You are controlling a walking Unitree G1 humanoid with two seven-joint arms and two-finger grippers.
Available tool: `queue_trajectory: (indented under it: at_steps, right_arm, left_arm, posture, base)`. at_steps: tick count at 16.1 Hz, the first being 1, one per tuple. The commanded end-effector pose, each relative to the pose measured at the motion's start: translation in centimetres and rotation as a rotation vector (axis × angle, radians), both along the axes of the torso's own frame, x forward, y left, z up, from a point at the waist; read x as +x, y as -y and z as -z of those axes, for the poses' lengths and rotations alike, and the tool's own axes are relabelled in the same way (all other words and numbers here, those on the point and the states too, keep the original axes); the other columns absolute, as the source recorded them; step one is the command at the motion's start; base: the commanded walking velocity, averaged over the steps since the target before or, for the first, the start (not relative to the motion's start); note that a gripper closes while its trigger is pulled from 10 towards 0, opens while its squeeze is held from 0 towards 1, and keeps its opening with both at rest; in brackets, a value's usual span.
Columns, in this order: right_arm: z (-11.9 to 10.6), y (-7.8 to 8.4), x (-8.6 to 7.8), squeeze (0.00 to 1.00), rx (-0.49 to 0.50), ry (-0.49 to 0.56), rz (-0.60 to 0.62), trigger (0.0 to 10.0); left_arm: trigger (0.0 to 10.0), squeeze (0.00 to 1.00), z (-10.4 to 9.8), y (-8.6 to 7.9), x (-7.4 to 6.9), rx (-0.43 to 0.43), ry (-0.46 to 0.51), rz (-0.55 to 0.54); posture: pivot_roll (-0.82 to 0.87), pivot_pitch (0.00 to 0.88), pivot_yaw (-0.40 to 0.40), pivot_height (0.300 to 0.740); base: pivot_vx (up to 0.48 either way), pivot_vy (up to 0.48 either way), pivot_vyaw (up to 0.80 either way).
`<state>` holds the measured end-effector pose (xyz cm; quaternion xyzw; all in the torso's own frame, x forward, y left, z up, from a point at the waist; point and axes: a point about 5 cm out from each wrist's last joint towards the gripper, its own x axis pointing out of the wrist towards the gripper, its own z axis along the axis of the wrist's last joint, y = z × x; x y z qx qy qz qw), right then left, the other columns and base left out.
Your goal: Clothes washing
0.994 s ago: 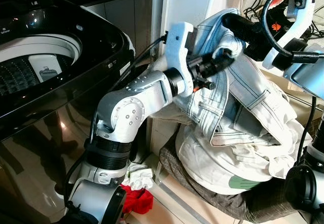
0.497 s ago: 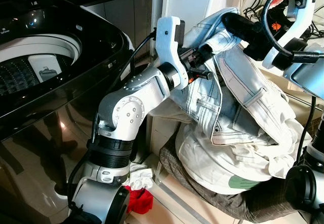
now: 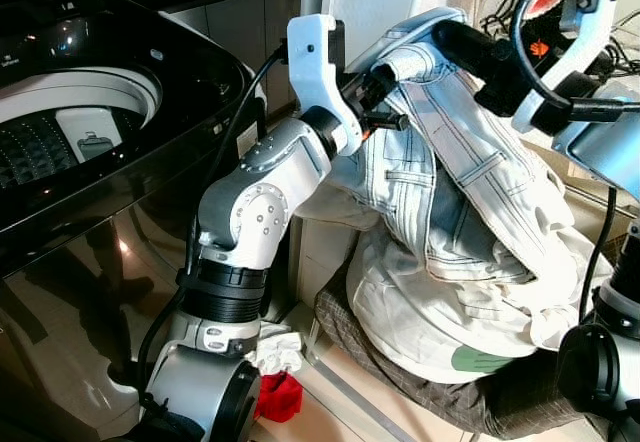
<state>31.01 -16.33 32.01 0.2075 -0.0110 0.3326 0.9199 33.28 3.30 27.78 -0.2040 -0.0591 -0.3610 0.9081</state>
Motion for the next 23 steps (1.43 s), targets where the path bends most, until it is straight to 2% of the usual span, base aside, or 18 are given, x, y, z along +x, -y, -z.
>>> queue_trajectory:
  at_steps: [1, 3, 4, 5, 8, 10, 12, 14, 15, 16, 17, 18, 19, 20, 21, 23]
  right_arm:
    - [-0.9, 0.5, -0.2, 0.0, 0.005, 0.035, 0.022, 0.0]
    - [-1.0, 0.4, -0.2, 0.0, -0.004, 0.051, 0.027, 0.0]
    - [-1.1, 0.4, -0.2, 0.0, 0.002, 0.075, 0.032, 10.0]
    - [-1.1, 0.4, -0.2, 1.0, 0.014, 0.074, 0.03, 10.0]
    - [-0.8, 0.4, 0.0, 1.0, 0.022, 0.048, 0.028, 10.0]
    - [-0.3, 0.5, 0.2, 1.0, 0.014, 0.02, 0.042, 10.0]
    - [-0.2, 0.5, 0.1, 1.0, -0.011, 0.024, 0.053, 10.0]
    - [0.0, 0.7, 0.2, 1.0, -0.085, 0.039, 0.113, 10.0]
    - [0.0, 0.6, 0.1, 0.0, -0.097, 0.054, 0.112, 10.0]
    - [-0.1, 0.5, 0.0, 0.0, -0.102, 0.065, 0.114, 10.0]
    - [-0.1, 0.5, -0.1, 0.0, -0.11, 0.08, 0.126, 10.0]
    - [-0.1, 0.5, -0.1, 0.0, -0.119, 0.087, 0.145, 10.0]
    - [-0.1, 0.5, -0.1, 0.0, -0.124, 0.091, 0.151, 10.0]
    - [-0.1, 0.3, -0.3, 0.0, -0.128, 0.103, 0.161, 10.0]
    - [-0.2, 0.1, -0.7, 0.0, -0.108, 0.123, 0.156, 10.0]
    - [0.6, -0.2, -1.0, 0.0, -0.119, 0.115, 0.144, 10.0]
  left_arm:
    - [0.0, 0.0, -0.9, -1.8, 0.7, -0.039, 0.032, -0.106]
    - [0.0, 0.0, -1.0, -1.7, 0.7, -0.048, 0.041, -0.107]
    - [0.0, 0.0, -1.1, -1.9, 0.9, -0.042, 0.051, -0.118]
    - [0.0, 0.0, -1.0, -2.2, 1.0, -0.036, 0.055, -0.129]
    - [0.0, 0.0, -2.2, -4.8, 2.7, 0.02, 0.104, -0.237]
    - [0.0, 0.0, -3.9, -7.1, 4.0, 0.061, 0.167, -0.318]
    - [0.0, 0.0, -5.0, -8.2, 4.7, 0.098, 0.209, -0.365]
    - [0.0, 0.0, -8.8, -10.8, 6.1, 0.197, 0.351, -0.504]
    - [0.0, 0.0, -12.1, -12.3, 6.1, 0.251, 0.472, -0.611]
    - [0.0, 0.0, -14.6, -13.3, 5.7, 0.277, 0.563, -0.693]
    - [0.0, 0.0, -18.4, -14.6, 4.4, 0.347, 0.721, -0.827]
    - [0.0, 0.0, -21.0, -15.1, 3.1, 0.437, 0.854, -0.944]
    - [0.0, 0.0, -21.8, -15.2, 2.7, 0.472, 0.901, -0.989]
    - [0.0, 0.0, -23.1, -15.5, 2.0, 0.604, 1.001, -1.107]
    - [0.0, 0.0, -23.5, -15.6, 1.8, 0.775, 1.09, -1.223]
    - [0.0, 0.0, -22.0, -16.1, 3.1, 0.993, 1.073, -1.254]
  posture:
    - [-0.03, 0.0, -0.079, 0.74]
    - [-0.04, 0.0, -0.077, 0.74]
    - [-0.04, 0.0, -0.071, 0.74]
    - [-0.04, 0.0, -0.069, 0.74]
    - [-0.03, 0.0, -0.069, 0.74]
    - [-0.03, 0.0, -0.062, 0.74]
    - [-0.03, 0.0, -0.058, 0.74]
    - [-0.02, 0.0, -0.056, 0.74]
    - [-0.02, 0.0, -0.052, 0.74]
    - [-0.02, 0.0, -0.046, 0.74]
    - [-0.02, 0.0, -0.039, 0.74]
    - [-0.03, 0.0, -0.029, 0.74]
    - [-0.03, 0.0, -0.013, 0.74]
    - [-0.03, 0.0, 0.006, 0.74]
    - [-0.03, 0.0, 0.006, 0.74]
    - [-0.04, 0.0, 0.011, 0.74]
  base:
    - [0.0, 0.0, 0.0]
    - [0.0, 0.0, 0.0]
    - [0.0, 0.0, 0.0]
    - [0.0, 0.0, 0.0]
    - [0.0, 0.0, 0.0]
    - [0.0, 0.0, 0.0]
    - [0.0, 0.0, 0.0]
    - [0.0, 0.0, 0.0]
    - [0.0, 0.0, 0.0]
    - [0.0, 0.0, 0.0]
    - [0.0, 0.0, 0.0]
    - [0.0, 0.0, 0.0]
    - [0.0, 0.0, 0.0]
    - [0.0, 0.0, 0.0]
    - [0.0, 0.0, 0.0]
    - [0.0, 0.0, 0.0]
